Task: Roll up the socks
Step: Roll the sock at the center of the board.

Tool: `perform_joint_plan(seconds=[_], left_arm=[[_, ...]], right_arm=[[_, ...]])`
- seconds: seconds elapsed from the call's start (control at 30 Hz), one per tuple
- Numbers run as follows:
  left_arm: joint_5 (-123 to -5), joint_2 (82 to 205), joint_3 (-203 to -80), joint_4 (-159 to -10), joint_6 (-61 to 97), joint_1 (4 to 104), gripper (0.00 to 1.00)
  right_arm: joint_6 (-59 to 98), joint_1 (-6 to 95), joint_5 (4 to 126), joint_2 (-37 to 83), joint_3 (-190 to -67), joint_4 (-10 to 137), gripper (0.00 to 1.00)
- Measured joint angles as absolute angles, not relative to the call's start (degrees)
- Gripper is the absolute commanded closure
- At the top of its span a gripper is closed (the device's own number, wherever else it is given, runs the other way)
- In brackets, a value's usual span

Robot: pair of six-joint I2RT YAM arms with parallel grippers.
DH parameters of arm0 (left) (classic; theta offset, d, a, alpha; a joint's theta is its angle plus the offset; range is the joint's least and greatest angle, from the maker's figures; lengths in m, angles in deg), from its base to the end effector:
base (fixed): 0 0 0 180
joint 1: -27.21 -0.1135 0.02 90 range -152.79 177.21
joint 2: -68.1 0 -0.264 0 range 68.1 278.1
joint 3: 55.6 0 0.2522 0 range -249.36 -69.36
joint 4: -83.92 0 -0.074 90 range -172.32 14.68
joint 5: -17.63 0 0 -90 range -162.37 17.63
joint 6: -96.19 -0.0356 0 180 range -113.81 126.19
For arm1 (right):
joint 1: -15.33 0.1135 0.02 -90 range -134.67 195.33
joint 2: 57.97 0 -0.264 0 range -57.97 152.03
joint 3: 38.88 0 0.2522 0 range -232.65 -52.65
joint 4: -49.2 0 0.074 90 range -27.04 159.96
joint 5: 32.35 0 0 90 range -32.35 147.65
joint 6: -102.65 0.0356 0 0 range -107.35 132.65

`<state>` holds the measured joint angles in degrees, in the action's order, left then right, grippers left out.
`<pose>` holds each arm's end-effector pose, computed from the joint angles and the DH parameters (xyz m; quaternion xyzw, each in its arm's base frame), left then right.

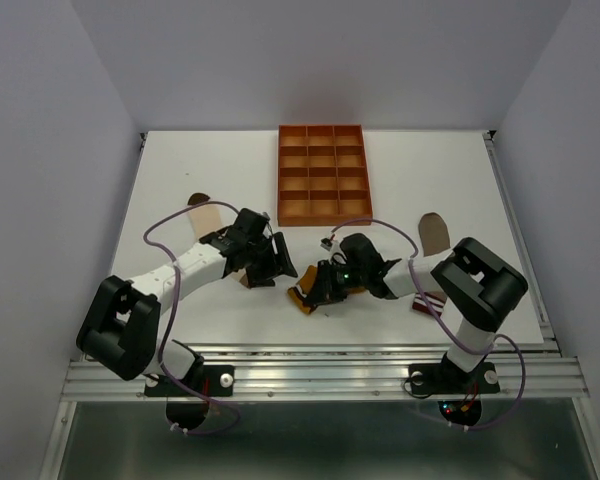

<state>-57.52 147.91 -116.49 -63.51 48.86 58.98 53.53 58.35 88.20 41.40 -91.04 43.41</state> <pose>0.2327 -0.1548 0.2067 -0.0465 0.9360 -0.2949 0.1866 0.2163 0.2266 0.1197 -0.1248 0.8771 0.4439 0.1346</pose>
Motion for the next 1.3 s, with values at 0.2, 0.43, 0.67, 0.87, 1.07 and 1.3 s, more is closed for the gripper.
perform_joint_plan(seconds=[0.2, 0.43, 0.67, 0.87, 1.07, 1.3], left_arm=[[-54.8, 148.0, -113.2, -66.9, 48.7, 60.0, 0.25], [-52.8, 150.6, -112.2, -70.3, 48.7, 61.5, 0.27], [-52.2, 153.5, -111.7, -72.2, 48.5, 61.5, 0.31], [-52.0, 155.1, -111.7, -72.7, 48.4, 61.5, 0.37], [-51.5, 156.2, -111.7, -73.9, 48.5, 61.5, 0.48], [-51.0, 158.1, -112.5, -75.0, 48.5, 61.5, 0.82]], right_arm=[[58.3, 56.2, 92.5, 44.1, -91.1, 41.2, 0.99], [60.7, 55.7, 92.8, 44.5, -91.1, 41.3, 0.99], [61.1, 55.6, 92.6, 44.5, -91.6, 42.5, 0.99], [61.9, 55.4, 92.6, 44.6, -91.6, 42.8, 0.99], [62.3, 55.1, 93.2, 45.1, -92.0, 43.0, 0.99], [62.3, 54.8, 94.0, 45.6, -92.4, 43.1, 0.94]])
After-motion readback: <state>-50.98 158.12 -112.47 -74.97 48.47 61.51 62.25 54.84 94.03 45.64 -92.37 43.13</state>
